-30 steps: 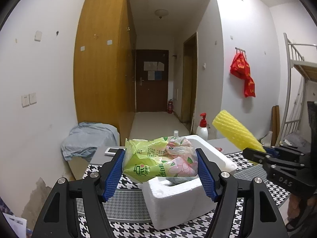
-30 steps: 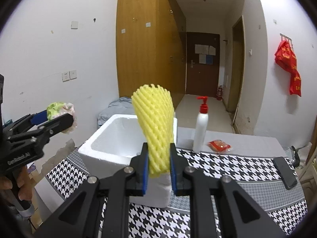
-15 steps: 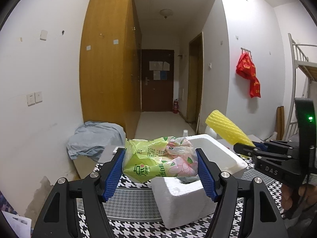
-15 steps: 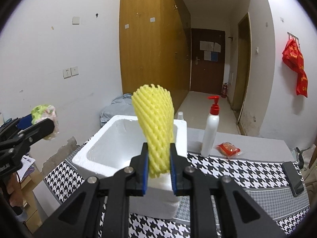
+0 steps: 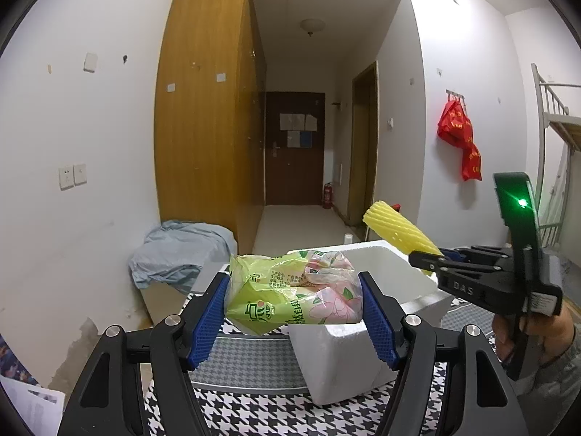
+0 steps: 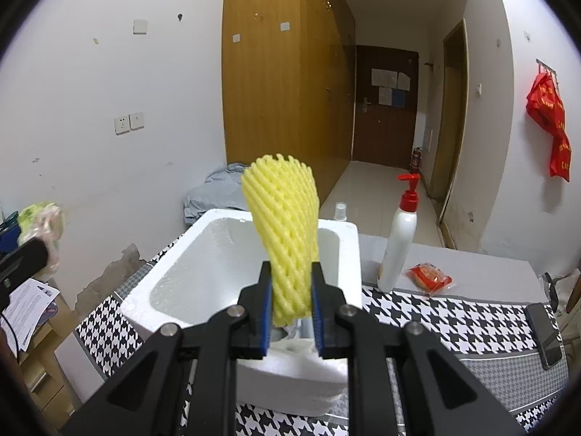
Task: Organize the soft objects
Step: 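Open the right gripper over the foam box to drop the yellow sleeve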
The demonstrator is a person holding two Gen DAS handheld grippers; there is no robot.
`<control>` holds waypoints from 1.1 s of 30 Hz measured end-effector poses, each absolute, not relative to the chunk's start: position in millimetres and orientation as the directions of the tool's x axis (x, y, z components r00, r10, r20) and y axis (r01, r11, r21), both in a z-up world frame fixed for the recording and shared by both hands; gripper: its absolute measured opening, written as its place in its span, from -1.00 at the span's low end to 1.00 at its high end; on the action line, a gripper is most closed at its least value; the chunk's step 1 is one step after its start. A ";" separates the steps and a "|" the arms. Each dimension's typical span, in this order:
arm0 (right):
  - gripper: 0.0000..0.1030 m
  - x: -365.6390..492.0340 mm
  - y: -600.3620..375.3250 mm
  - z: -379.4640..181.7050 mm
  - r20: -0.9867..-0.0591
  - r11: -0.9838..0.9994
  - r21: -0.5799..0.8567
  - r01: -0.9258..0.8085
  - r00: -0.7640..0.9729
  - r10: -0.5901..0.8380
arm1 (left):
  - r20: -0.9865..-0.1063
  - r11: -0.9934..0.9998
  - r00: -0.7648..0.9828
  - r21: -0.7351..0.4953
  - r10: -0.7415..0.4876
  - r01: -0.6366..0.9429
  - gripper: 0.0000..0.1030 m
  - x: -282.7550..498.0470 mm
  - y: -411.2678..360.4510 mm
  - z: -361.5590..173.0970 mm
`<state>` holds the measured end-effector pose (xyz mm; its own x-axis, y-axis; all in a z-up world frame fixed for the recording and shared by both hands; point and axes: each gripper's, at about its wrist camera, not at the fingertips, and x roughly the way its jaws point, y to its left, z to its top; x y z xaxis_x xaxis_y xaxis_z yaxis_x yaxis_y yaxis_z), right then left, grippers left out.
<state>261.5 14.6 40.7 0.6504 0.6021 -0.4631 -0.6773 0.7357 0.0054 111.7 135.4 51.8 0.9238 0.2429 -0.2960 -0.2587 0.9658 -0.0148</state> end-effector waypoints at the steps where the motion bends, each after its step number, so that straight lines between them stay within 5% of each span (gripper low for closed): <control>1: -0.58 262.5 16.4 40.3 -0.467 0.738 0.002 -0.674 0.652 0.597 | -0.296 0.966 0.924 -0.012 0.244 -0.259 0.38 111.2 135.0 51.8; 7: -0.50 267.2 28.1 36.6 -0.496 0.736 -0.005 -0.677 0.640 0.587 | -0.293 0.964 0.923 -0.016 0.249 -0.265 0.38 110.9 137.3 52.7; 11: 0.07 271.7 36.1 33.1 -0.518 0.726 -0.008 -0.687 0.624 0.585 | -0.293 0.963 0.922 -0.017 0.252 -0.268 0.38 111.7 137.4 52.5; 21: 0.85 257.4 35.7 34.0 -0.499 0.710 -0.038 -0.703 0.629 0.596 | -0.309 0.961 0.916 -0.020 0.256 -0.276 0.38 119.6 138.0 52.1; 33: 0.88 254.7 6.0 40.4 -0.469 0.738 -0.007 -0.675 0.653 0.594 | -0.317 0.968 0.920 -0.024 0.229 -0.249 0.38 131.2 129.3 55.2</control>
